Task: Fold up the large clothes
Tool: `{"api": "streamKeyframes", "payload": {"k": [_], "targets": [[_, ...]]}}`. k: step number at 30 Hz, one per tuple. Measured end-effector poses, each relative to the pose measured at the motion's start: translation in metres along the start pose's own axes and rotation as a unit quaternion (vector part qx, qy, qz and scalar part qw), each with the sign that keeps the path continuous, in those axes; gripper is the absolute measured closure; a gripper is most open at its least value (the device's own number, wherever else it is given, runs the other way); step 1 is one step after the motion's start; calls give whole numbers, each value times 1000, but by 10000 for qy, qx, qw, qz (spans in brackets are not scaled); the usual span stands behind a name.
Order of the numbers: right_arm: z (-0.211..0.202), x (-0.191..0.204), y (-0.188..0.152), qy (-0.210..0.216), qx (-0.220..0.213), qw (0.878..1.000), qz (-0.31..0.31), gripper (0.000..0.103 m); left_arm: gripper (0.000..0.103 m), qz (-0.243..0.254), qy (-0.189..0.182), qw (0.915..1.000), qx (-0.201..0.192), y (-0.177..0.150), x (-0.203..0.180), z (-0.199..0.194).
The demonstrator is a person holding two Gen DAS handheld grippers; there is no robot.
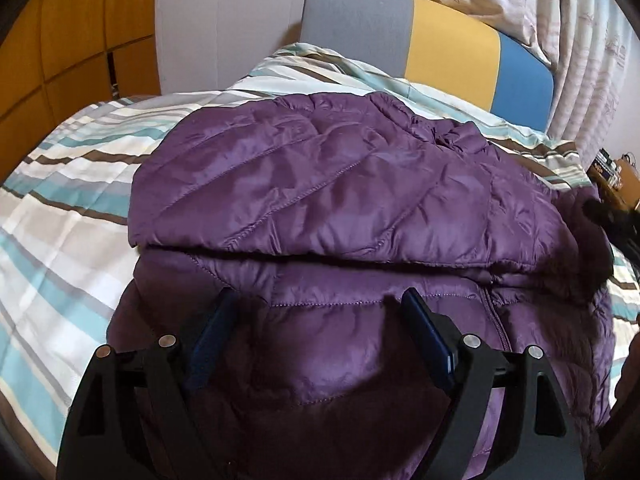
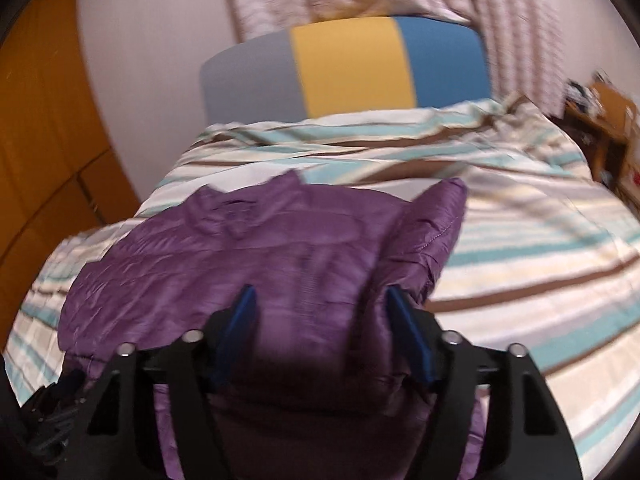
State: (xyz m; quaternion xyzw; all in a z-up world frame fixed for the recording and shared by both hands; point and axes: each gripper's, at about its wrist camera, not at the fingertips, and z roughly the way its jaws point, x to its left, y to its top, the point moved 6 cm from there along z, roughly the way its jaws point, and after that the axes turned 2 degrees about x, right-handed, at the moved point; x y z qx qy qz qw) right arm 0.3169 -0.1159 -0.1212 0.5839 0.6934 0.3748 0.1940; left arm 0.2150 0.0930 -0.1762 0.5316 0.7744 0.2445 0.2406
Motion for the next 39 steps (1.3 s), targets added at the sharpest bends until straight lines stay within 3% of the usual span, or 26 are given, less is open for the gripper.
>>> {"api": "streamKeyframes", "payload": {"k": [3, 6, 8, 10, 12, 15, 19, 26, 29, 32, 36, 39], "targets": [[9, 22, 6, 148, 22, 9997, -195, 59, 20, -24, -88, 9999, 53, -4, 1, 3], [-2, 19, 11, -31, -229, 9997, 38, 47, 19, -132, -222, 9996, 77, -5, 4, 6], [-9, 11, 13, -152, -319, 9993, 154, 47, 19, -150, -246, 9996, 52, -5, 2, 6], [-11, 17, 13, 29, -343, 9994, -9, 49, 19, -97, -171, 9998, 65, -4, 0, 6], [-4, 31, 11, 184, -202, 9991, -325, 59, 19, -33, -86, 10000, 27, -2, -3, 3], [26, 45, 3, 415, 258, 9973, -554, 64, 19, 3, -220, 9994, -261, 5, -7, -13], [73, 31, -15, 15, 750, 9954, -604, 68, 19, -30, -288, 9987, -408, 14, -5, -26], [84, 16, -34, -124, 648, 9957, -651, 68, 19, -439, -252, 9978, -425, 45, 14, -20], [86, 15, -35, -140, 614, 9958, -667, 68, 30, -549, -219, 9975, -396, 70, 17, -9], [85, 15, -35, -128, 590, 9960, -654, 68, 45, -432, 61, 9990, -100, 95, 24, 22], [84, 15, -35, -122, 583, 9960, -659, 67, 57, -530, 486, 9967, 390, 94, 55, 75], [86, 18, -35, -90, 583, 9958, -705, 67, 57, -165, 538, 9984, 106, 84, 59, 88]]}}
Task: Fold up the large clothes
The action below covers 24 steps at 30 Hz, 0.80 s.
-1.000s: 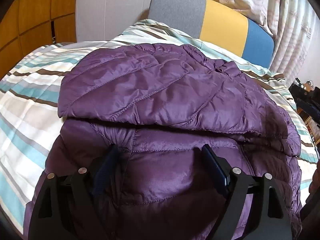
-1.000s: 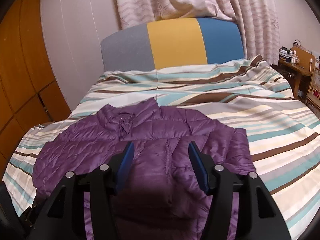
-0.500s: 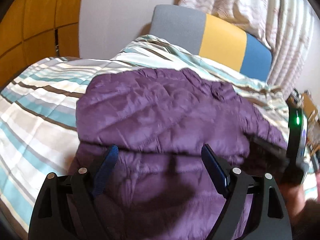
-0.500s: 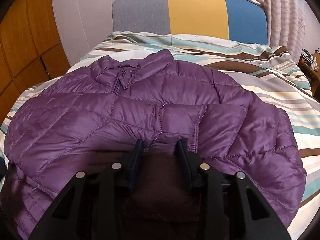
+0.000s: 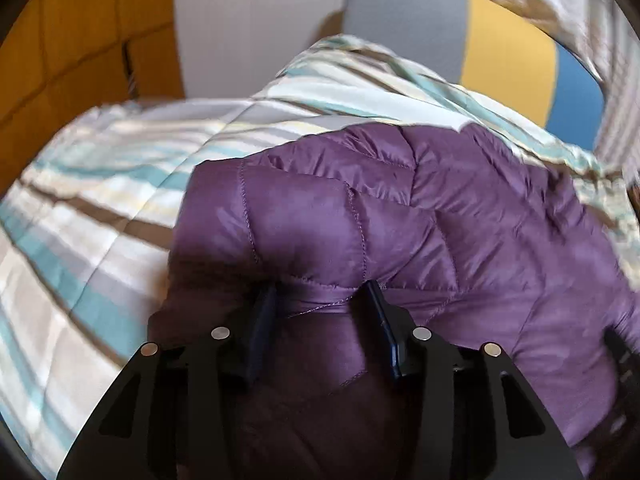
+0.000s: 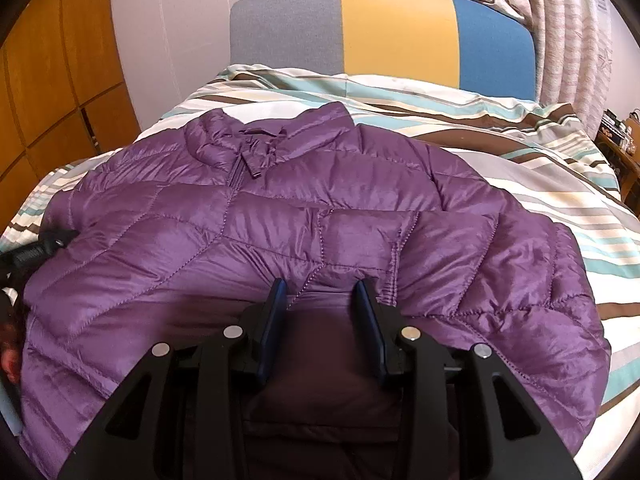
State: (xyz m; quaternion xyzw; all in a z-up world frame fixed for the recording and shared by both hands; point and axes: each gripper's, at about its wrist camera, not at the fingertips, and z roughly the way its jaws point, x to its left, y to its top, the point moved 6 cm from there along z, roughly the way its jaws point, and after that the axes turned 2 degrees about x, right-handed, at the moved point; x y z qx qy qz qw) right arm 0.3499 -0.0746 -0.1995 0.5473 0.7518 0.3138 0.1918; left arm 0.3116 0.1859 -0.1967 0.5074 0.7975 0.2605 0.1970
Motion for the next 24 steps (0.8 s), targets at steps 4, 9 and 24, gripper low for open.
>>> {"api": "streamKeyframes", "payload": {"k": [4, 9, 24], "targets": [[4, 1, 0, -8, 32, 10000, -14, 67, 57, 31, 53, 10000, -45, -1, 1, 1], [3, 2, 0, -55, 26, 10000, -48, 67, 51, 42, -81, 9999, -71, 2, -1, -5], [2, 2, -1, -80, 9, 9999, -63, 66, 40, 729, -395, 9965, -83, 4, -91, -34]]}}
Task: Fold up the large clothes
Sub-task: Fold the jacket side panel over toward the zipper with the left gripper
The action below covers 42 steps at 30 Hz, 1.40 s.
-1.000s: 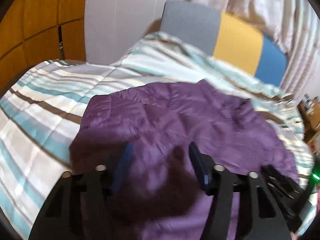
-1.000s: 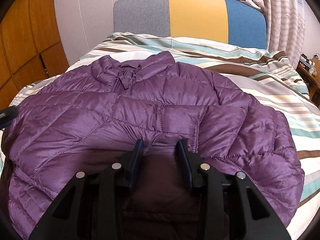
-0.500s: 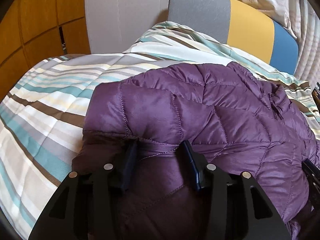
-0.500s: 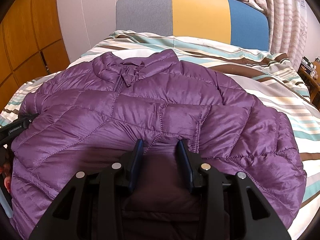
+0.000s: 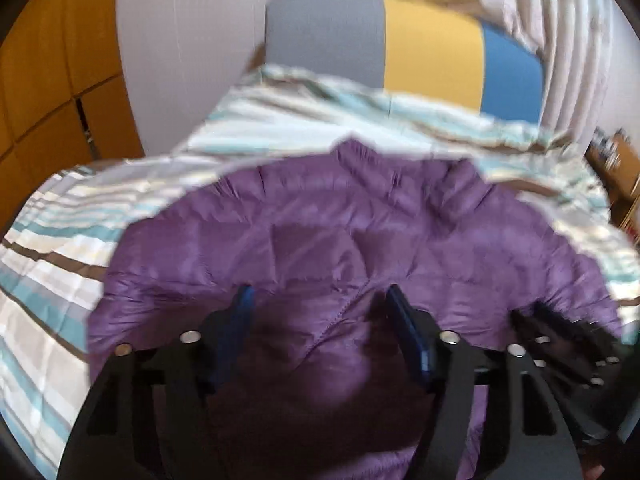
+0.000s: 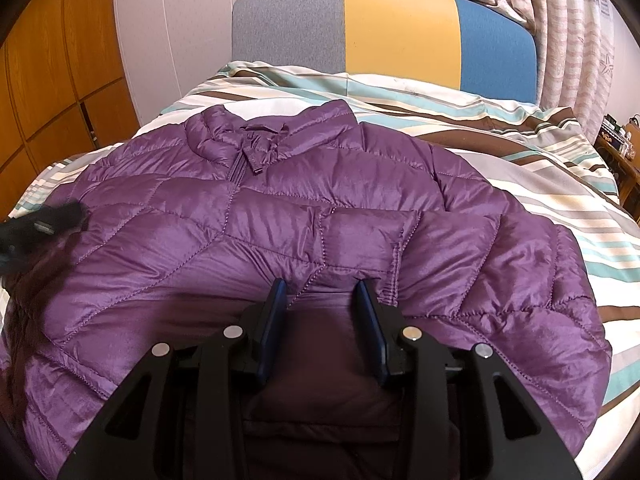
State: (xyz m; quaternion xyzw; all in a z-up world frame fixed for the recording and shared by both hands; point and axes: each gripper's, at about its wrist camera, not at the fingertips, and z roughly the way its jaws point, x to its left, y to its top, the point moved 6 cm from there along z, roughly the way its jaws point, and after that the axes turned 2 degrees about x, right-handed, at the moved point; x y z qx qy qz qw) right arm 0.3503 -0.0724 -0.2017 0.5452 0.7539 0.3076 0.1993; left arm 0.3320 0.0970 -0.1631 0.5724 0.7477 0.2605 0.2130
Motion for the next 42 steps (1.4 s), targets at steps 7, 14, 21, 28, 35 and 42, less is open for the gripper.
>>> {"api": "streamKeyframes", "payload": {"k": [7, 14, 21, 28, 35, 42], "targets": [[1, -1, 0, 42, -2, 10000, 31, 66, 38, -171, -44, 9997, 154, -11, 3, 38], [-1, -2, 0, 142, 16, 9999, 86, 58, 3, -279, 66, 9995, 143, -14, 7, 24], [-56, -24, -7, 444, -94, 9969, 648, 27, 3, -425, -90, 9989, -149, -45, 36, -42], [-118, -22, -51, 728, 58, 9960, 519, 27, 3, -850, -362, 9957, -3, -104, 62, -80], [-157, -32, -104, 679, 282, 9967, 341, 27, 3, -336, -113, 9993, -73, -151, 69, -105], [-182, -60, -149, 506, 494, 9963, 488, 27, 3, 174, 98, 9995, -225, -185, 73, -127]]}}
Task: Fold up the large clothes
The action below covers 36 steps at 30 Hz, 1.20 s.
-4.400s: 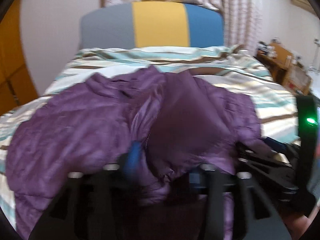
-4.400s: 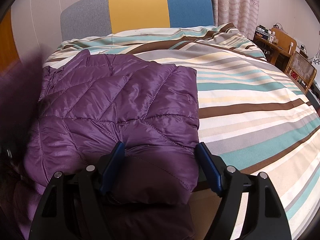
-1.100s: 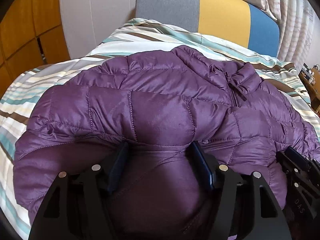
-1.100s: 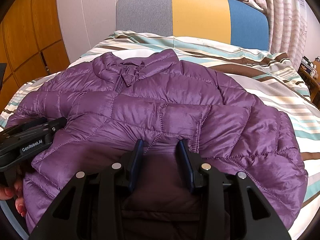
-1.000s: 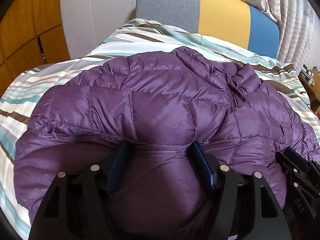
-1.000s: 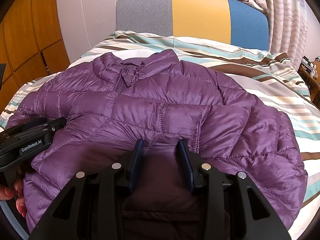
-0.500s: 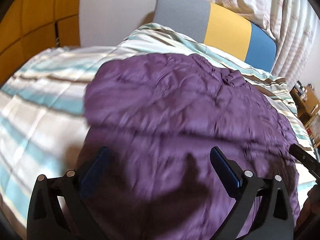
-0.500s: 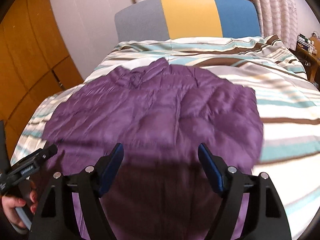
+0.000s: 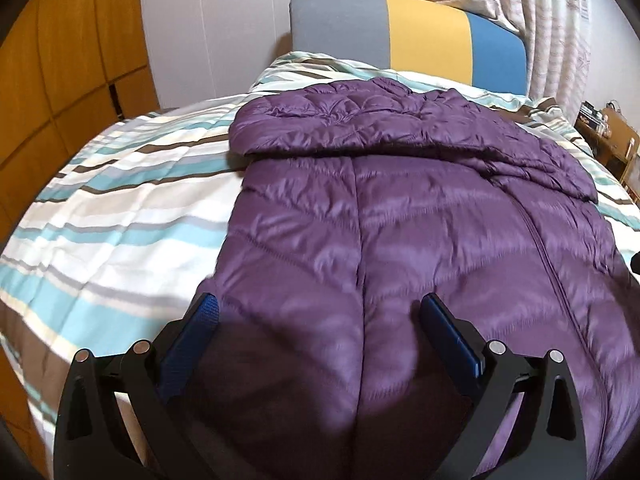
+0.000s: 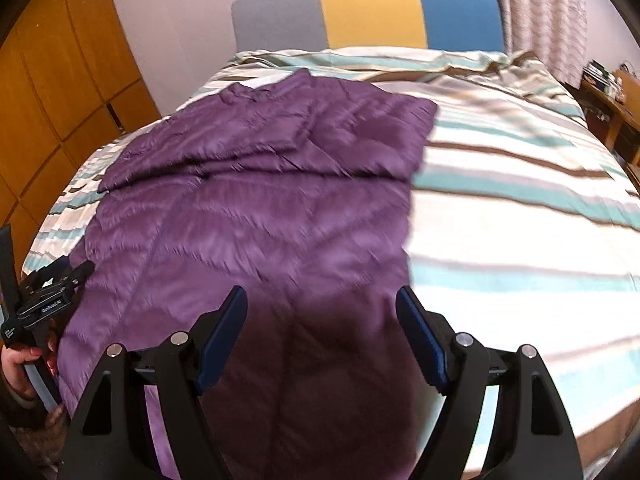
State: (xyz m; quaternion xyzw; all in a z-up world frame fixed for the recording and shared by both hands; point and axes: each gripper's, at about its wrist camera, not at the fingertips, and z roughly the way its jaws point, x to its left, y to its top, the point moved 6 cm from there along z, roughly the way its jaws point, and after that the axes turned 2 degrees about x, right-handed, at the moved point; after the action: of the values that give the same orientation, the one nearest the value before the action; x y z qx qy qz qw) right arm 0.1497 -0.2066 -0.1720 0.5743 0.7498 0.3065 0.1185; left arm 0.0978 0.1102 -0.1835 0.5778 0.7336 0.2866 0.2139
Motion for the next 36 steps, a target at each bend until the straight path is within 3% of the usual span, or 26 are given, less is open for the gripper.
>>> {"api": "streamKeyframes", "payload": {"k": [5, 9, 14, 19, 27, 30, 31, 33, 34, 36], "targets": [[-11, -25, -22, -67, 106, 9995, 279, 27, 3, -236, 15, 9997, -9, -14, 16, -13], [-17, -38, -36, 2, 281, 9990, 343, 42, 3, -535, -32, 9985, 96, -29, 34, -20], [-25, -56, -54, 269, 460, 9965, 637, 48, 8, -856, -213, 9958, 223, -43, 48, -28], [-34, -60, -68, 535, 604, 9941, 731, 50, 18, -696, -354, 9967, 237, -56, 46, -39], [-47, -48, -89, 947, 965, 9895, 517, 50, 25, -423, -599, 9965, 396, -71, 39, -49], [-50, -45, -101, 1136, 1179, 9858, 363, 59, 34, -337, -691, 9961, 437, -77, 36, -53], [-51, -42, -104, 1241, 1233, 9841, 315, 64, 42, -297, -723, 9959, 447, -78, 33, -54], [-48, -35, -106, 1360, 1246, 9827, 173, 87, 66, -175, -890, 9948, 469, -78, 24, -57], [-46, -30, -105, 1412, 1203, 9826, 95, 91, 82, -156, -988, 9938, 485, -77, 21, -57], [-44, -24, -100, 1496, 1076, 9828, 91, 97, 89, -124, -1075, 9934, 384, -70, 13, -62]]}}
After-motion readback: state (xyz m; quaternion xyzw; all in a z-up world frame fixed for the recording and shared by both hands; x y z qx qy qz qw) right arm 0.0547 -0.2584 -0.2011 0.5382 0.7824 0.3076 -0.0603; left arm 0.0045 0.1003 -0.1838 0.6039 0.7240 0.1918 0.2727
